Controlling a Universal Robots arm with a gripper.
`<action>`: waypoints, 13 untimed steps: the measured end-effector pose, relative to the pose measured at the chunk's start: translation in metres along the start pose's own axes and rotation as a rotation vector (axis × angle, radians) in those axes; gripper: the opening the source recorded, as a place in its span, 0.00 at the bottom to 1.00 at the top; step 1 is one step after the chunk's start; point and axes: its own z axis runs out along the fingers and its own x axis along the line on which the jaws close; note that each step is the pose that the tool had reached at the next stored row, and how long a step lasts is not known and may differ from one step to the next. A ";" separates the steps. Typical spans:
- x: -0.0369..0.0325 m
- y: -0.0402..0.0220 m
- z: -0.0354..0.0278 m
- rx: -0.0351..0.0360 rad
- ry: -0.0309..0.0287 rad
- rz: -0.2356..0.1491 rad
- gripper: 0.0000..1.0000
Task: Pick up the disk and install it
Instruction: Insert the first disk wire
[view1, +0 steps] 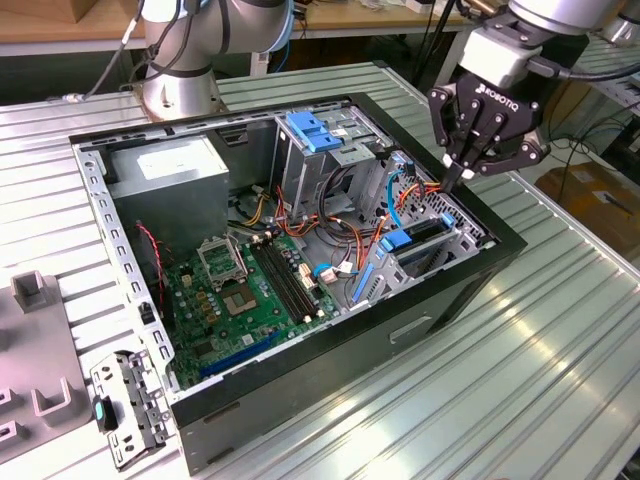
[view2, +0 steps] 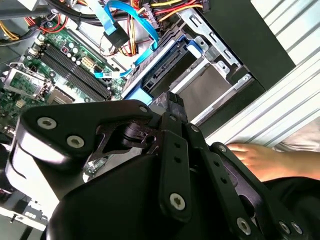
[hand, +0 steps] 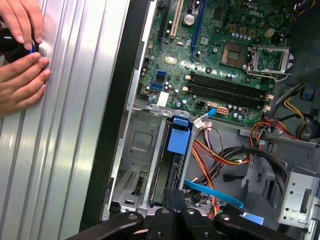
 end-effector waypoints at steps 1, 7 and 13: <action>0.0000 0.0000 -0.0003 0.0000 -0.0001 0.000 0.11; 0.0006 -0.0096 -0.0004 0.0003 -0.0002 -0.022 0.11; 0.0031 -0.0341 0.0003 0.0008 -0.0008 -0.048 0.11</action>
